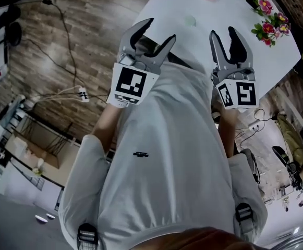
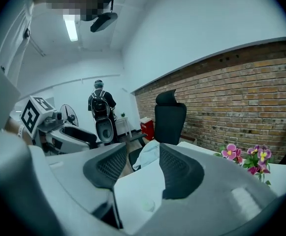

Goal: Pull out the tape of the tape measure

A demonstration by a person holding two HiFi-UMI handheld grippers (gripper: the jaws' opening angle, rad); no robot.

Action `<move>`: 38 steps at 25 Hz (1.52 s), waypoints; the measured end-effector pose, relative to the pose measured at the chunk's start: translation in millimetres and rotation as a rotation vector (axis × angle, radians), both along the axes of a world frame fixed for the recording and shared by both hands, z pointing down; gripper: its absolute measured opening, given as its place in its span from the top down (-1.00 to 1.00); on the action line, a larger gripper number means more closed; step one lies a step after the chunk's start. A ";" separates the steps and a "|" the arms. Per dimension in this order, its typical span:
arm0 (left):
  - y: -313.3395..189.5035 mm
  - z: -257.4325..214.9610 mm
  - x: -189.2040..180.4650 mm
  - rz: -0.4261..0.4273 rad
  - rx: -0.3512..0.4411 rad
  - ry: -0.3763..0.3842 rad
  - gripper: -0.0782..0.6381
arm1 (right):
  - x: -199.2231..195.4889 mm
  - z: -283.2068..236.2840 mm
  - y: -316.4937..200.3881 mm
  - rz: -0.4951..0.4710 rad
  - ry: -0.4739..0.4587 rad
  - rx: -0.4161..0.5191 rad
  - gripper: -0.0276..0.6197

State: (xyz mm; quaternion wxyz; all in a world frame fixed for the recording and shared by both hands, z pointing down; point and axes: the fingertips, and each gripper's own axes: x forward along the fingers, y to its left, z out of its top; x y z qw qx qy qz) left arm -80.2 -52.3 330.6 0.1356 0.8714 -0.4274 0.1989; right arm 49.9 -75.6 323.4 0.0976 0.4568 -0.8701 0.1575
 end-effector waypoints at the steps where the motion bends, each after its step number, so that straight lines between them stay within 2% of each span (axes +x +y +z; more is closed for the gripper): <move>1: -1.2 3.4 2.2 0.012 -0.003 -0.003 0.07 | 1.4 2.4 -1.0 0.004 0.002 -0.006 0.27; 9: -7.8 32.9 23.7 0.101 -0.032 -0.044 0.07 | 5.1 17.0 -7.5 -0.017 0.007 -0.034 0.27; 20: -12.3 90.8 52.7 0.257 -0.072 -0.161 0.06 | 15.0 39.6 -8.6 -0.020 0.012 -0.067 0.27; 26: -13.9 129.2 65.4 0.357 -0.063 -0.274 0.02 | 24.9 54.8 -7.5 0.007 0.004 -0.088 0.27; 38: -16.2 192.3 78.2 0.464 -0.138 -0.352 0.02 | 31.8 61.1 -8.9 0.069 -0.003 -0.099 0.27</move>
